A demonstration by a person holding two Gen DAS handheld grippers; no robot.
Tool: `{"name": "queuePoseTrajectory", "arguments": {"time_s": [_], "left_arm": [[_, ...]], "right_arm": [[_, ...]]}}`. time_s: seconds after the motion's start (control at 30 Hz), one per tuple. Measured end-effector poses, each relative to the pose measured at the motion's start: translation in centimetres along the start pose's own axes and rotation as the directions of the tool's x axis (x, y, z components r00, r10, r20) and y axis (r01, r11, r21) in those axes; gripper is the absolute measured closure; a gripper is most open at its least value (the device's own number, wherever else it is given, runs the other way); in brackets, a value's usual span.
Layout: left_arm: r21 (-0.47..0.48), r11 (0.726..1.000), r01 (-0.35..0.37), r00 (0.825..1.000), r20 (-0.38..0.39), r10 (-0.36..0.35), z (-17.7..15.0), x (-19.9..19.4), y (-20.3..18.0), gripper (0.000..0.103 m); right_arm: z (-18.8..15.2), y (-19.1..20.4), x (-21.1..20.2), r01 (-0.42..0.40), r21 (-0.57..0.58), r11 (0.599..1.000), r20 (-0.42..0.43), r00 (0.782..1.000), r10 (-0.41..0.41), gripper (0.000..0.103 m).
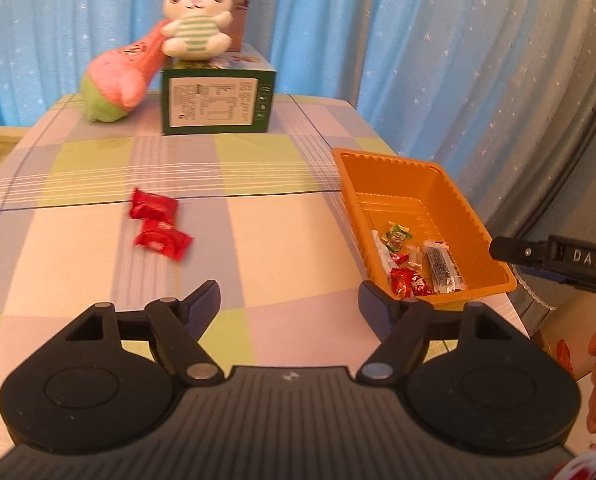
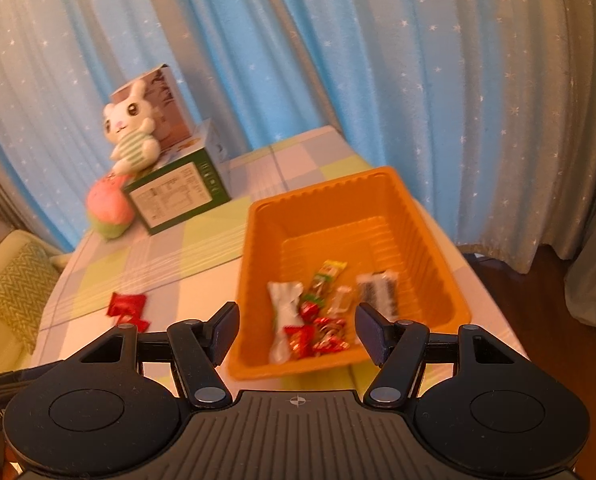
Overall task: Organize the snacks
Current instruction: 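Withdraw both open tools from the tray toward the two red candies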
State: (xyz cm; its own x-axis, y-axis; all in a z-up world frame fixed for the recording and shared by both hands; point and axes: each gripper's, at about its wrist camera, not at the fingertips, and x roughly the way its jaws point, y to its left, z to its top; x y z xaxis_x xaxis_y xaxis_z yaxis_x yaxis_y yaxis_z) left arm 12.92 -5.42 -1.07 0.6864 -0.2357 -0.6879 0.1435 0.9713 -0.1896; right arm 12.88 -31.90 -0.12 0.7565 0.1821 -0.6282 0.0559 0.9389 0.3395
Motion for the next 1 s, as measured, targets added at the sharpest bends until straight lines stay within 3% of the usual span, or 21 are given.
{"name": "queuePoseTrajectory", "arguments": {"time_s": [0.4, 1.0], "left_arm": [[-0.034, 0.997, -0.072, 0.996, 0.045, 0.074, -1.4, -6.0, 3.4, 0.026], [-0.074, 0.989, -0.131, 0.989, 0.052, 0.135, -2.6, -8.4, 7.2, 0.024]], "right_arm": [[-2.4, 5.0, -2.2, -0.056, -0.063, 0.996, -0.006, 0.998, 0.056, 0.039], [-3.7, 10.6, -1.7, -0.118, -0.159, 0.98, -0.04, 0.993, 0.113, 0.039]]}}
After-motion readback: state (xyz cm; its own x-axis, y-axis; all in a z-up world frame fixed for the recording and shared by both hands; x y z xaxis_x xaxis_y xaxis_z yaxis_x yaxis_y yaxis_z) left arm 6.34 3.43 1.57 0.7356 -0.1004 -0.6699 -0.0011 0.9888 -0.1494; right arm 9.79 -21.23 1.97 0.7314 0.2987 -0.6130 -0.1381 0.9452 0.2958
